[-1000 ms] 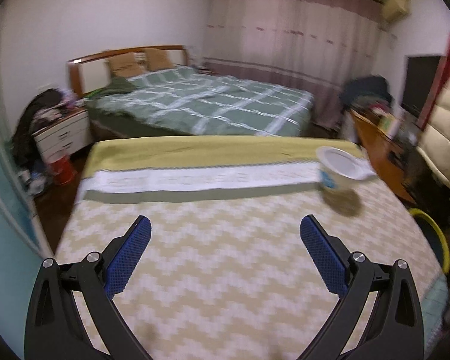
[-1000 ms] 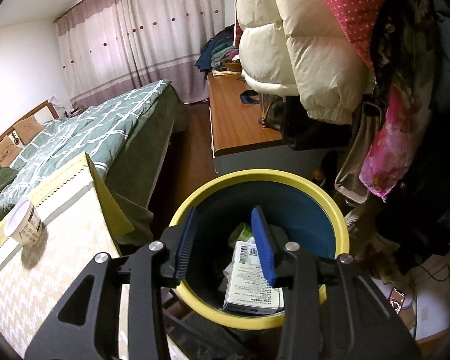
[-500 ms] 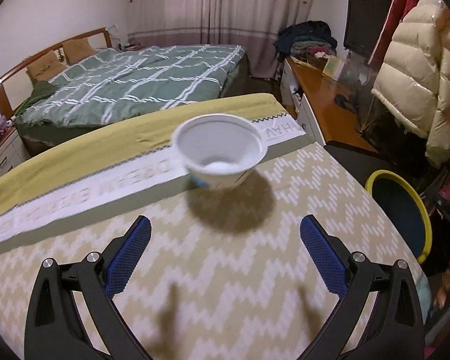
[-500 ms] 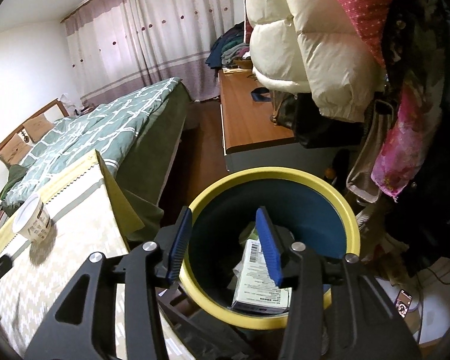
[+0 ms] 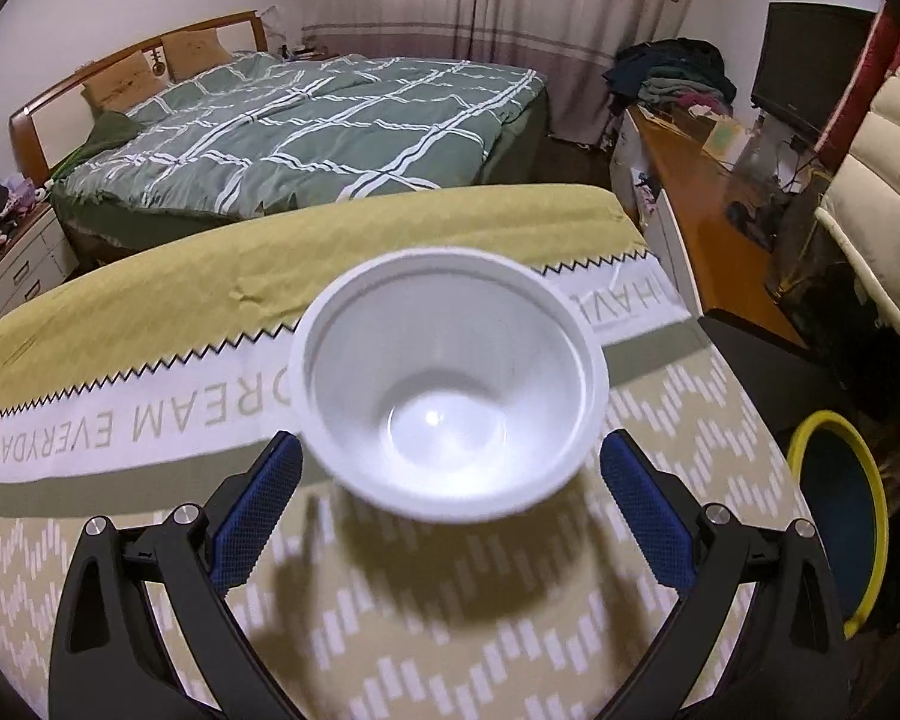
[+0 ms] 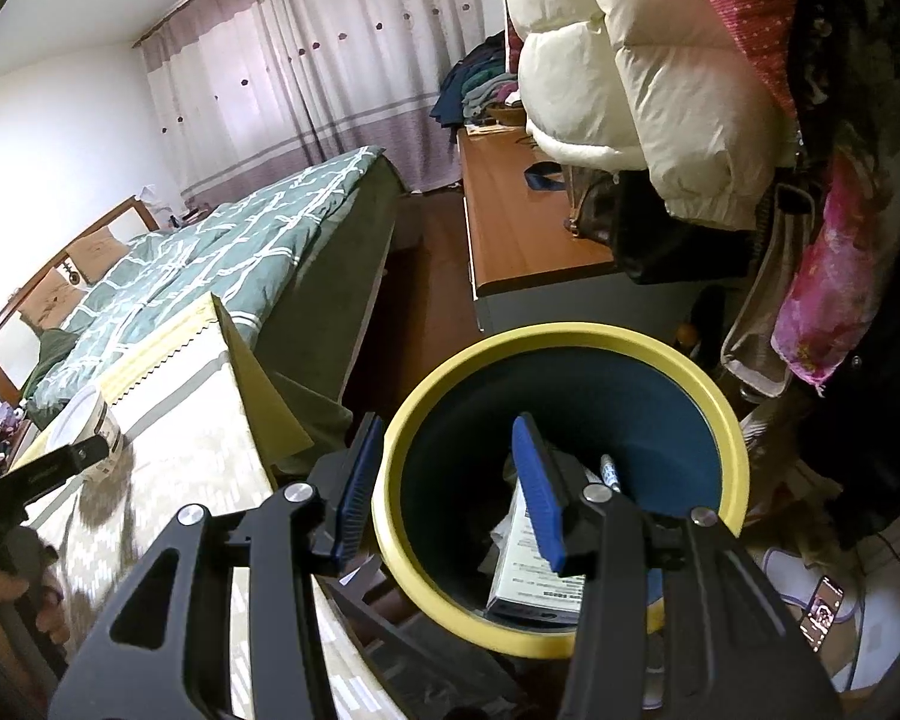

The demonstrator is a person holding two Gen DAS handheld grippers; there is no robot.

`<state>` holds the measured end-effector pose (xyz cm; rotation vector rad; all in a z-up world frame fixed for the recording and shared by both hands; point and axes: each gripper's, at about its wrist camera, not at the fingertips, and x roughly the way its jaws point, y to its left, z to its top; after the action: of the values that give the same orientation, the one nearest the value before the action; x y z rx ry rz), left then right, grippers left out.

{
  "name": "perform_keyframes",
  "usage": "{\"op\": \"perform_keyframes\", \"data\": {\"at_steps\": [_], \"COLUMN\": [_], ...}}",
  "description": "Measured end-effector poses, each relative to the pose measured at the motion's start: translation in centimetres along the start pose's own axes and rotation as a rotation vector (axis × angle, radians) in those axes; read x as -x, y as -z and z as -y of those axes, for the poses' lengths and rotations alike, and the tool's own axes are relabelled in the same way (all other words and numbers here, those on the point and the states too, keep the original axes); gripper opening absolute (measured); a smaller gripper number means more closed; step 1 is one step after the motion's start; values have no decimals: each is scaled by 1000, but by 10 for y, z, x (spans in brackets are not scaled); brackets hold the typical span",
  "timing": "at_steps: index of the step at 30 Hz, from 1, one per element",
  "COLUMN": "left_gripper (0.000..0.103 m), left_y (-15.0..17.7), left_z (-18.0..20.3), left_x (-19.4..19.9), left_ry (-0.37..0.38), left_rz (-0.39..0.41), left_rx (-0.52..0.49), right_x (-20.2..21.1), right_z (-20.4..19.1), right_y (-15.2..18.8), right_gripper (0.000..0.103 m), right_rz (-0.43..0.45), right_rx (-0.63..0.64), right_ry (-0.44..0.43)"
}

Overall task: Collect trash
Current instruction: 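Move the left gripper to the white paper bowl and grasp its rim, then carry the paper bowl over the bin and open the left gripper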

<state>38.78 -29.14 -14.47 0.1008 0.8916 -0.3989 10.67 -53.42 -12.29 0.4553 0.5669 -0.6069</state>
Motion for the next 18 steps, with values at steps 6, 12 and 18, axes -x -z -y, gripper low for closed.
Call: {"op": "perform_keyframes", "data": {"at_steps": [6, 12, 18], "left_gripper": [85, 79, 79], "left_y": [-14, -15, -6], "left_z": [-1, -1, 10], "left_x": [-13, -8, 25], "left_ry": [-14, -19, 5], "left_rz": [7, 14, 50], "left_rx": [16, 6, -29], "right_x": [0, -1, 1], "right_z": [0, 0, 0], "right_y": [0, 0, 0], "right_gripper": [43, 43, 43], "right_rz": [0, -4, 11], "right_rx": [5, 5, 3], "right_ry": [0, 0, 4]}}
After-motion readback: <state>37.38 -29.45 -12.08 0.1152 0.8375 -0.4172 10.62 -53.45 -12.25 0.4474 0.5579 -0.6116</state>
